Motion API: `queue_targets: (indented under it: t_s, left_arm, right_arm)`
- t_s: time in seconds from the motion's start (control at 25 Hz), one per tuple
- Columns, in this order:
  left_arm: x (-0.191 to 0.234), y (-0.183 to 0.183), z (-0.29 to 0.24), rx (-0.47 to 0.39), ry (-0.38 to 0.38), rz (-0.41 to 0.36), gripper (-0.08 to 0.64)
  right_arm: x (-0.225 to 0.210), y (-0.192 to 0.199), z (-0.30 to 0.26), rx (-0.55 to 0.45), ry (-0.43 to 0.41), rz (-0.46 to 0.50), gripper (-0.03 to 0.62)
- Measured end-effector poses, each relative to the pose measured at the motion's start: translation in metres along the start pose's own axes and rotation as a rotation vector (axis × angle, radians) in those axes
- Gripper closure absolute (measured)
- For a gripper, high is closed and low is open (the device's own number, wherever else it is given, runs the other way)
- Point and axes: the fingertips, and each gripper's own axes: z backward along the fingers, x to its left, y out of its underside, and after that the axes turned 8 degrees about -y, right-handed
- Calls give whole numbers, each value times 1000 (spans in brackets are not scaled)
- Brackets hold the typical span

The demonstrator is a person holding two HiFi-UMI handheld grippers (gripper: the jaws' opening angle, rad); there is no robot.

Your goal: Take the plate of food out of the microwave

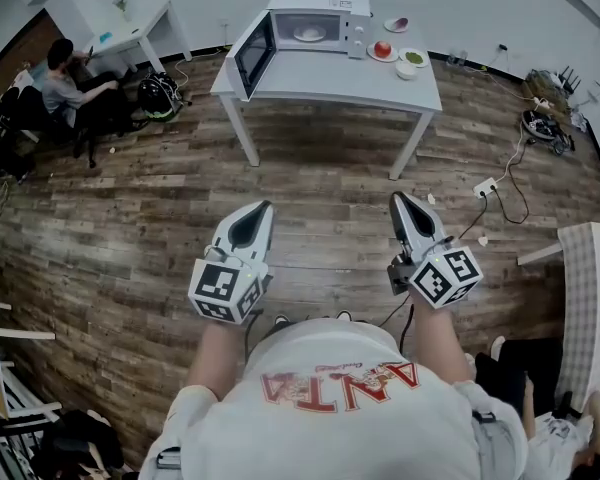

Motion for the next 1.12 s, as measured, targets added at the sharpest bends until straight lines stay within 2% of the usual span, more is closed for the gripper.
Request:
queue_targets:
  t_s: [0.2,0.4,0.64,0.84,1.12]
  left_arm:
    - [-19,4,-12,4,-8,0,551]
    - [-29,5,-22,-2,-60,4,551]
    - [-36,9,-37,34,-80,16,551]
    - [-29,21,-70,72,-68,-8,551]
    - [-31,19,-147,57,29,4,551]
  right_arm:
    - [-21,3,10,13,-23,-24,589]
    - [-44,14,16,52,-72,-73,589]
    - [-63,24,17,84,-112,-95,589]
    - [-89,41,4,84,-80,-126,589]
    - [-148,27,-11,83,4,-106,589]
